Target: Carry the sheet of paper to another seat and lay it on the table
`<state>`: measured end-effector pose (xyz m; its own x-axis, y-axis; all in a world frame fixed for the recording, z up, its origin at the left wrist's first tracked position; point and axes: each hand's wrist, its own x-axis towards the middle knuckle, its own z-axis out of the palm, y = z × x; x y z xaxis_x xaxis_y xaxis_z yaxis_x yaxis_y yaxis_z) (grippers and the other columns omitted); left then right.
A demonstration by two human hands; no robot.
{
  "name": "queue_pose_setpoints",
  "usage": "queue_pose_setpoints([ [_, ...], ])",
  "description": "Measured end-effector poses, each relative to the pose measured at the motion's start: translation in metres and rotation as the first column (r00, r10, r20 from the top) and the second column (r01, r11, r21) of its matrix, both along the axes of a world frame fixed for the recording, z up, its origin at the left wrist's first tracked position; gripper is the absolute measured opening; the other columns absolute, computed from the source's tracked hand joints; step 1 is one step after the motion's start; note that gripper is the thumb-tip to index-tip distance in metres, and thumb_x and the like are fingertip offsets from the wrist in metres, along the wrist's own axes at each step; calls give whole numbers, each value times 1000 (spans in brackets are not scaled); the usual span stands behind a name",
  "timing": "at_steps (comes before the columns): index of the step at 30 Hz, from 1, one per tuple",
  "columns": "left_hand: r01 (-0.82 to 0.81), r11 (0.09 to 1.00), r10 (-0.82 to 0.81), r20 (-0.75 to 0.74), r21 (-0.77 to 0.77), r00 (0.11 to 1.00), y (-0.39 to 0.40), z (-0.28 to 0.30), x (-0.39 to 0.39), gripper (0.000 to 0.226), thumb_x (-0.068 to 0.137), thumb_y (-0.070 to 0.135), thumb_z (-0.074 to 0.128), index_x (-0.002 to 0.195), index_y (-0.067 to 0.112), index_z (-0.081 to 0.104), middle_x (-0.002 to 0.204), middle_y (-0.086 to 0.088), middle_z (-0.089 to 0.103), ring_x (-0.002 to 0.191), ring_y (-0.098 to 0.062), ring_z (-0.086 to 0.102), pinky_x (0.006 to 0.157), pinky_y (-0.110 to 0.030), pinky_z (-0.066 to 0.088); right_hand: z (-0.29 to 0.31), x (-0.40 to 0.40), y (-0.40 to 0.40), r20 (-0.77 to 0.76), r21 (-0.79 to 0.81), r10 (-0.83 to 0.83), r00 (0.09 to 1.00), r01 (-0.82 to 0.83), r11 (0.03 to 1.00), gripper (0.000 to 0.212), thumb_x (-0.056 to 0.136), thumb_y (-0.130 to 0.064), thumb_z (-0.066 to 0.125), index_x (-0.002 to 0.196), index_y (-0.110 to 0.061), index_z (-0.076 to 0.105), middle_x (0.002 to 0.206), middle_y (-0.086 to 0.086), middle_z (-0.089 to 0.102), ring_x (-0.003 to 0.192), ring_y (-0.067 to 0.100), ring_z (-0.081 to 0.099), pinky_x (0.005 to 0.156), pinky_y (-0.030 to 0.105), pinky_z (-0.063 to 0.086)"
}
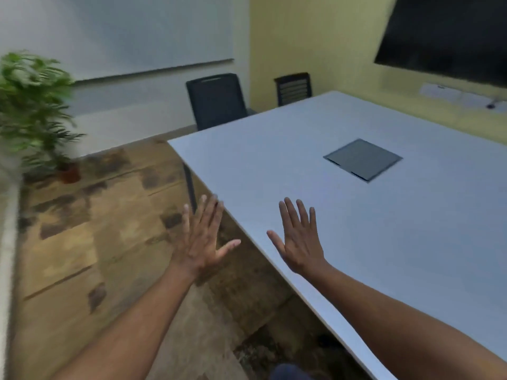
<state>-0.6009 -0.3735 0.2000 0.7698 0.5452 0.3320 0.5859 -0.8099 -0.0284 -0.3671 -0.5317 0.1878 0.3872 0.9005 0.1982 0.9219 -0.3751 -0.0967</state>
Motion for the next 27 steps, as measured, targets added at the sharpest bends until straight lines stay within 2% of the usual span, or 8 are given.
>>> queue_pose_setpoints([
  [4, 134, 991, -134, -21, -9, 991, 48, -7, 59, 106, 98, 83, 26, 173, 11, 5, 182, -11, -3, 168, -34, -2, 132, -67, 5, -2, 33, 17, 3, 17, -125, 992, 125, 992, 87, 102, -72, 5, 172, -20, -1, 181, 3, -13, 167, 30, -13, 134, 61, -3],
  [9, 275, 960, -278, -61, -42, 959, 103, -16, 150, 104, 99, 84, 19, 173, 14, -4, 183, -8, -7, 169, -32, -4, 132, -68, 5, -10, 98, 49, -13, 35, -266, 964, 266, 963, 82, 109, -65, 23, 172, -16, 7, 182, 6, 1, 168, 32, -4, 134, 60, -3],
  [16, 429, 901, -434, -82, -67, 897, 172, -26, 273, 103, 102, 85, 21, 174, 15, -2, 183, -4, -7, 169, -28, -7, 132, -69, 7, -31, 187, 106, -96, 33, -384, 918, 389, 921, 81, 110, -62, 28, 172, -12, 13, 182, 8, 10, 168, 34, 3, 134, 61, 2],
  [21, 500, 858, -511, -98, -118, 854, 205, -39, 345, 103, 102, 84, 27, 174, 17, 0, 183, -4, -6, 169, -27, -7, 132, -68, 6, -44, 240, 125, -116, 27, -403, 908, 409, 912, 84, 107, -68, 23, 172, -14, 14, 182, 7, 10, 168, 33, 3, 134, 61, 3],
  [27, 651, 737, -675, -147, -182, 723, 219, -61, 416, 102, 102, 83, 30, 174, 15, 4, 183, -5, -1, 169, -28, -3, 131, -68, 11, -64, 279, 122, -173, -10, -525, 833, 532, 847, 88, 104, -72, 19, 172, -17, 12, 182, 5, 6, 168, 31, 1, 135, 59, 0],
])
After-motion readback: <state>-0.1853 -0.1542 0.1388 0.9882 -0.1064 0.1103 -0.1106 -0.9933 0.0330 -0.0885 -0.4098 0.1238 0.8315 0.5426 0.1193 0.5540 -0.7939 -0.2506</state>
